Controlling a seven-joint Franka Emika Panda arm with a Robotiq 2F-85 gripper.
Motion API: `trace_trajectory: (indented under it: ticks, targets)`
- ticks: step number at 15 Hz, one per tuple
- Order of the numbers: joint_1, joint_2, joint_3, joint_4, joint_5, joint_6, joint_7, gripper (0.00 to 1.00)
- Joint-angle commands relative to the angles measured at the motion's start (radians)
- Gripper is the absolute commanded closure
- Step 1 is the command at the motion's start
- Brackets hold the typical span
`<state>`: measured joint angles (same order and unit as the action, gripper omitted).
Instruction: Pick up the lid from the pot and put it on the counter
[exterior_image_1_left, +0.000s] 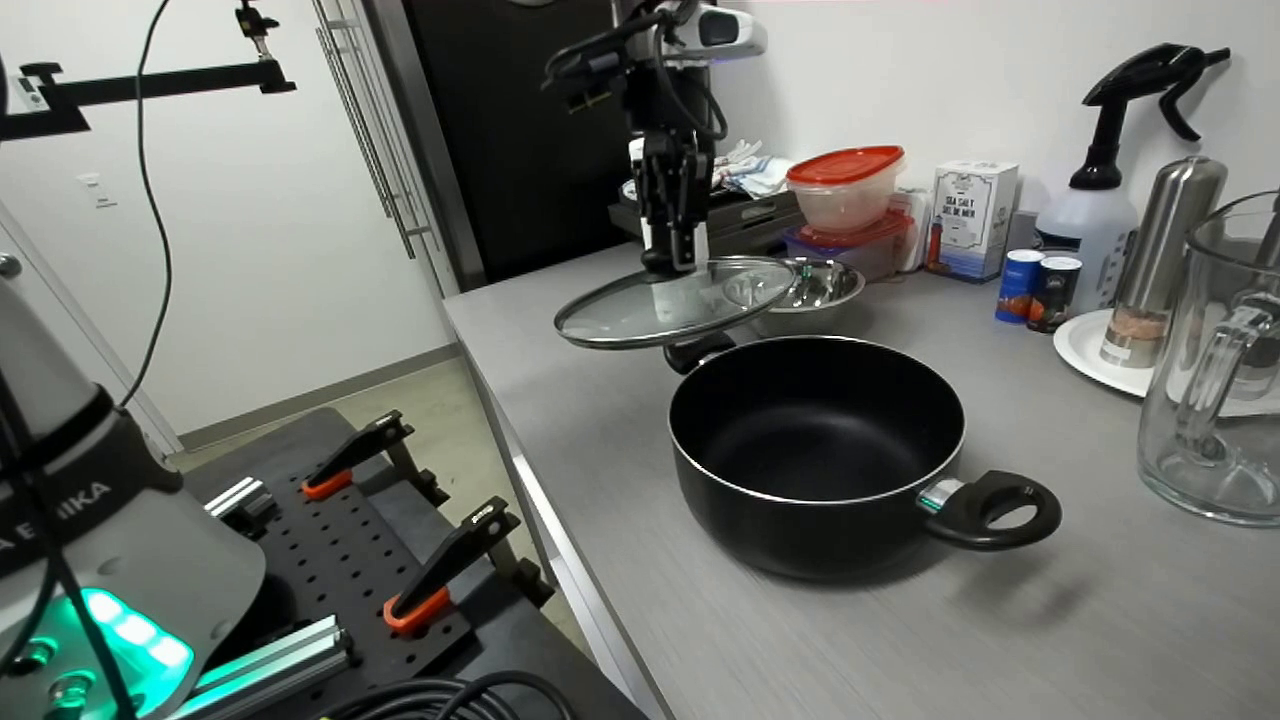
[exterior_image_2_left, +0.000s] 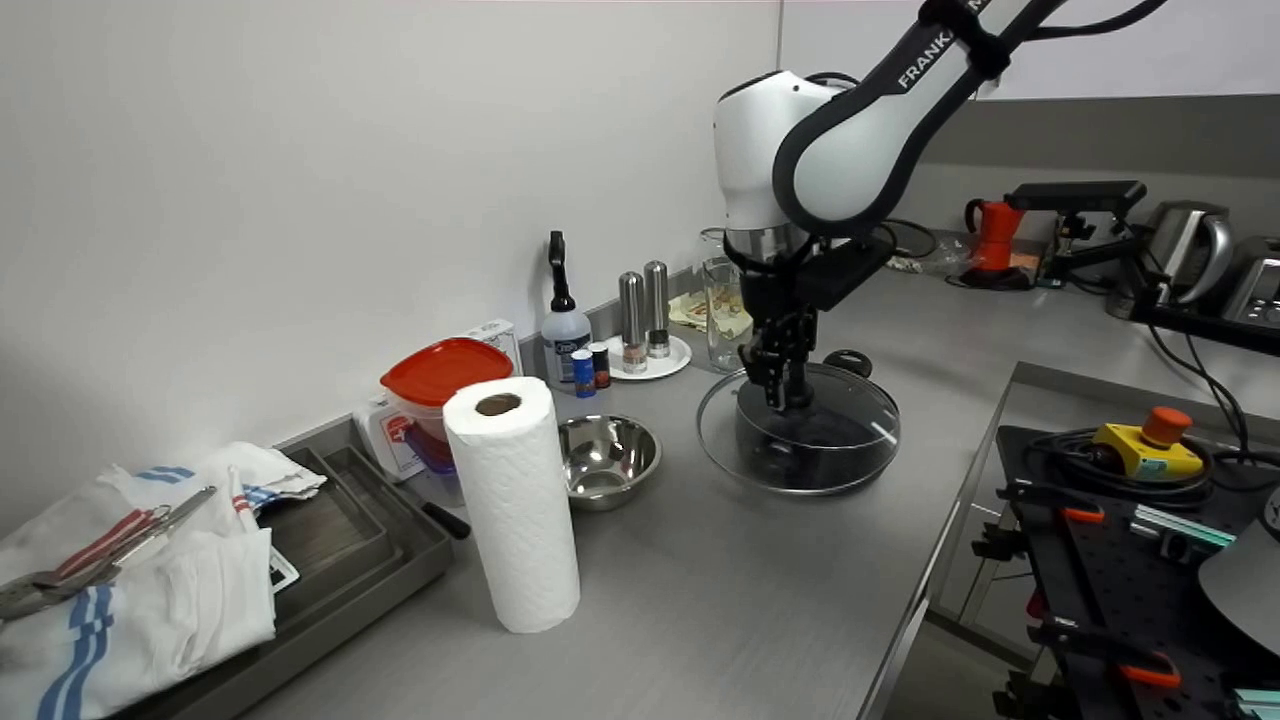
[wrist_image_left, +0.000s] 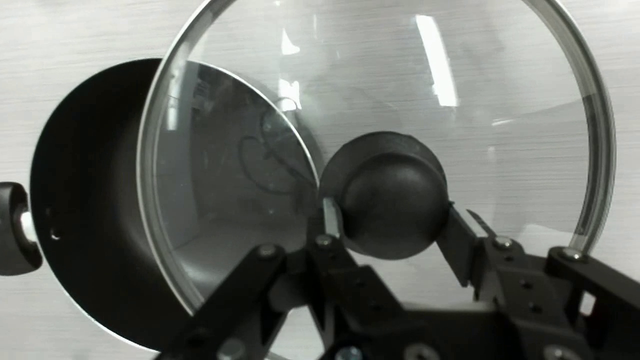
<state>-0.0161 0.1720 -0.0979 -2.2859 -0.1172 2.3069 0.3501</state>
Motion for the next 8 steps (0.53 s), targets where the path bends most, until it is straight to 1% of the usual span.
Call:
trace_trajectory:
  ticks: [1, 5, 8]
  targets:
    - [0.052, 0.032, 0.032, 0.050, -0.065, -0.049, 0.046, 0.75]
    - [0.111, 0.091, 0.068, 0.097, -0.106, -0.061, 0.050, 0.75]
    - [0.146, 0.141, 0.089, 0.139, -0.113, -0.040, 0.037, 0.75]
